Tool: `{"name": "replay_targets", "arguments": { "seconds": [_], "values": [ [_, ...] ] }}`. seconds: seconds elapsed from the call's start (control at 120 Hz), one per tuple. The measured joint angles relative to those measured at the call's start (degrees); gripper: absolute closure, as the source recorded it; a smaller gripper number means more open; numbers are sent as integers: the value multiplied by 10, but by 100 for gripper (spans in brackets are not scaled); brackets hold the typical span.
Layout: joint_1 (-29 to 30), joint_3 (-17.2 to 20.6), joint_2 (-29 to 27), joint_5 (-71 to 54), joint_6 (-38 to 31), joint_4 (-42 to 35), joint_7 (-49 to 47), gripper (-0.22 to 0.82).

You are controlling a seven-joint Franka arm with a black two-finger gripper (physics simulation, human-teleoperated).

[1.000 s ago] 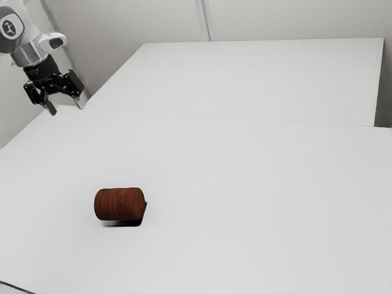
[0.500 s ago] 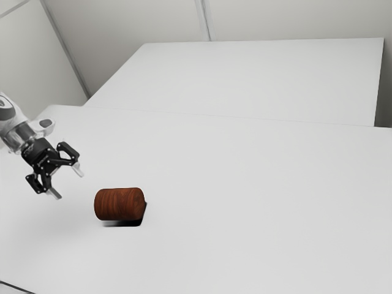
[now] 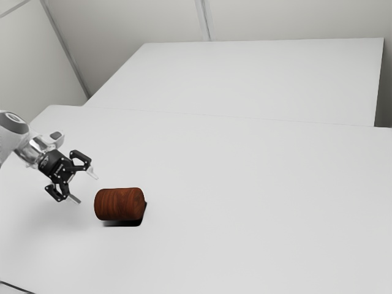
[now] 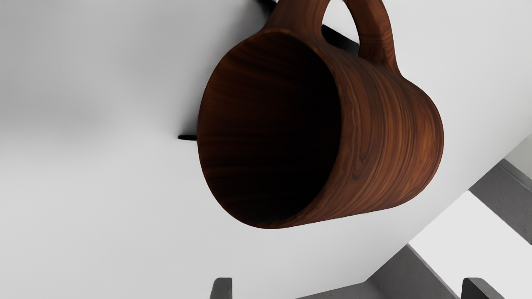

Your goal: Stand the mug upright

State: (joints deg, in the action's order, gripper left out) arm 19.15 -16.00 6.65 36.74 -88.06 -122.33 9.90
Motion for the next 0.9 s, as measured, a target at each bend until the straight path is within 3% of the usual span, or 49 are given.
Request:
{"name": "replay_targets", "arguments": {
  "seconds": [0.392, 0.9],
  "values": [
    [-2, 1, 72, 52, -47, 33, 48, 0],
    [-7, 7, 85, 162, -46, -8, 84, 0]
  ]
}}
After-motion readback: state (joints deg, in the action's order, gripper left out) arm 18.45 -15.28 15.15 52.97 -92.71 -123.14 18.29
